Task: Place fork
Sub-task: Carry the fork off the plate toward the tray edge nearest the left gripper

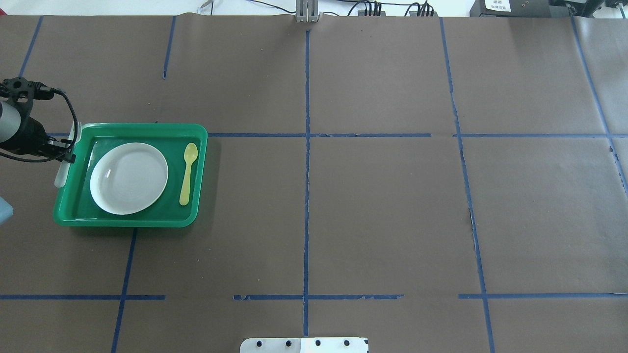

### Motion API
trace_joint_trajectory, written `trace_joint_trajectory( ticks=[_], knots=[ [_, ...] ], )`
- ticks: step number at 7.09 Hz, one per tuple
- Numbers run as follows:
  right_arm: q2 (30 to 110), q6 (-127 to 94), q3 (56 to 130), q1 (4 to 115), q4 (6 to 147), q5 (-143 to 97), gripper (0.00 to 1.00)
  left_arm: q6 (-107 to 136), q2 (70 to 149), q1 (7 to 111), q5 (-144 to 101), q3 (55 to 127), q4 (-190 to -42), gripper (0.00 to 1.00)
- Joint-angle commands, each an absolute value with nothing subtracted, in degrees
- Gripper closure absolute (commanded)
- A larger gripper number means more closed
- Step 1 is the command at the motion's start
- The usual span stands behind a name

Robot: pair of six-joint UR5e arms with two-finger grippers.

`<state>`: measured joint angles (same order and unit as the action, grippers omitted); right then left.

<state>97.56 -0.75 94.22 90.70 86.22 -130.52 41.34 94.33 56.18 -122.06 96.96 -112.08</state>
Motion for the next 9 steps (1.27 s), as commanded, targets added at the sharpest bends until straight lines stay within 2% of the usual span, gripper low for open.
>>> trace_joint_trajectory(
  ticks=[1,8,9],
  knots=[
    [97.6,-0.8,94.2,90.7,86.2,-130.5,0.0,42.3,94.9,56.1,-122.2,94.5,-112.9,1.0],
    [97.6,-0.8,94.2,90.7,86.2,-130.5,0.0,46.9,95.7,53.4,-122.3,92.2,-116.1,1.0],
    [97.6,-0.8,94.2,90.7,86.2,-130.4,0.0,46.9,95.7,53.2,-122.3,92.3,-116.1,0.68]
  ],
)
